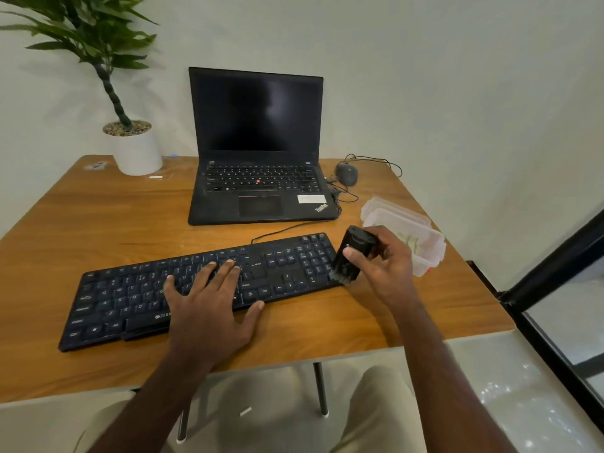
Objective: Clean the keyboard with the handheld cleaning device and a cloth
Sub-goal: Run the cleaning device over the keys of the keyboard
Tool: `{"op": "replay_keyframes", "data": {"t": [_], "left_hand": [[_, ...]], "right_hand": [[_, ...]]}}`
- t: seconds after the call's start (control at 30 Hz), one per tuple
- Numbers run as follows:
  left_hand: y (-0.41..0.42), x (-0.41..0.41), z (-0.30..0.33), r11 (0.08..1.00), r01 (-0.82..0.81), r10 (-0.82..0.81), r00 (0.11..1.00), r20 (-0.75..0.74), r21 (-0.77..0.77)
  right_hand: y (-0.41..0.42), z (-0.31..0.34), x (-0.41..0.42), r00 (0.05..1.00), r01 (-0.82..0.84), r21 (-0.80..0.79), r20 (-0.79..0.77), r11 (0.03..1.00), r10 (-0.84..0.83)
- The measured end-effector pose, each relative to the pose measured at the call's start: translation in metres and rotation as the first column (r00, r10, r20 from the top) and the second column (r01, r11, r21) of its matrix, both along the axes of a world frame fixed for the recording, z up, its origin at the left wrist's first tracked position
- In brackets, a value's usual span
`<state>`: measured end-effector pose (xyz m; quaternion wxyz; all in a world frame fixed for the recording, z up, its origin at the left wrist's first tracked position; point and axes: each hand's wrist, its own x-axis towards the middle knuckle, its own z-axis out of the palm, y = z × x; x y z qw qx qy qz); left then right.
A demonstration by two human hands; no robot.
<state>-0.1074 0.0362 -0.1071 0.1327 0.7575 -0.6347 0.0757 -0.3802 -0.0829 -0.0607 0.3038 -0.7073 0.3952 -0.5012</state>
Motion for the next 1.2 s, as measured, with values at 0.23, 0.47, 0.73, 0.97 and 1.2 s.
{"op": "replay_keyframes", "data": {"t": [0.23,0.47,0.73,0.97,1.2], "left_hand": [[0.0,0.0,0.001,1.0,0.0,0.0,1.0,0.013,-0.006],[0.0,0.001,-0.001,1.0,0.004,-0.004,1.0,0.008,-0.012],[-0.001,0.001,-0.002,1.0,0.013,-0.013,1.0,0.009,-0.016],[-0.002,0.003,-0.003,1.0,0.01,-0.01,1.0,0.01,-0.008],[-0.002,0.003,-0.004,0.999,0.022,-0.022,1.0,0.013,-0.028]], "right_hand": [[-0.004,-0.004,0.002,0.997,0.023,-0.071,0.076,0.997,-0.017],[-0.018,-0.006,-0.015,0.997,0.075,-0.008,0.031,0.997,-0.074],[-0.013,-0.009,0.002,0.999,0.04,-0.028,0.004,0.999,-0.04],[-0.016,-0.002,0.008,0.988,0.151,-0.128,0.037,0.98,-0.147],[-0.011,-0.01,0.013,0.984,0.178,-0.078,-0.002,0.981,-0.179]]}}
